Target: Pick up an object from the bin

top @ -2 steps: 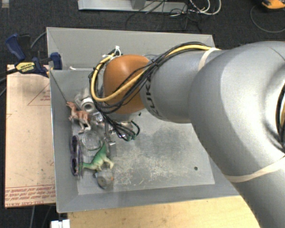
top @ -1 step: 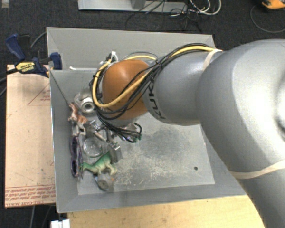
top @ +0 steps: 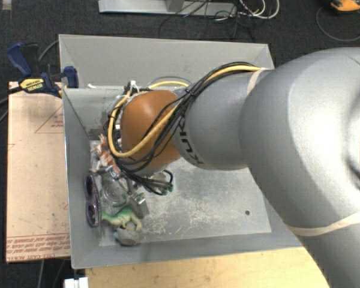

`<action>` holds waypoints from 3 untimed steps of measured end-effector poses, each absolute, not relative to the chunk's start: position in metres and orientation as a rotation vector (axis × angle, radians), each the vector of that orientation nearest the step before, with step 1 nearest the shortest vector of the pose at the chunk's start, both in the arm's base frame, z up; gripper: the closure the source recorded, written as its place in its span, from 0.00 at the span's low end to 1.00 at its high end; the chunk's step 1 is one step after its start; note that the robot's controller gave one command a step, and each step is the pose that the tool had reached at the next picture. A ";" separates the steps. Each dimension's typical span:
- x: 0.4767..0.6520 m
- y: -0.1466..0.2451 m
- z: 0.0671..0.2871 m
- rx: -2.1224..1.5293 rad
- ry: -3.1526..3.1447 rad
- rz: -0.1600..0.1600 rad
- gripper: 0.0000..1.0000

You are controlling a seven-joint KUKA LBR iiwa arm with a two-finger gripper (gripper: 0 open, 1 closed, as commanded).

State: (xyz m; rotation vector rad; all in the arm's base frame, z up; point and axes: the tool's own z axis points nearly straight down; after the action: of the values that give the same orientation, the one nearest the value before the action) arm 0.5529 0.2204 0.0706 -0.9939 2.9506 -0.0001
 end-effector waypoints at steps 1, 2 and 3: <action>0.518 0.184 0.131 -1.364 2.807 -0.003 0.00; 0.512 0.196 0.103 -1.482 2.732 -0.005 1.00; 0.512 0.196 0.104 -1.481 2.732 -0.004 1.00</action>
Offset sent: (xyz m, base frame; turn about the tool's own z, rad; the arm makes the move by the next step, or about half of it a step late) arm -0.0420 -0.0259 0.0308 -0.3469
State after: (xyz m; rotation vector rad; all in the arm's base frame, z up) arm 0.5123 0.1963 0.1035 -1.4814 2.7320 -0.0044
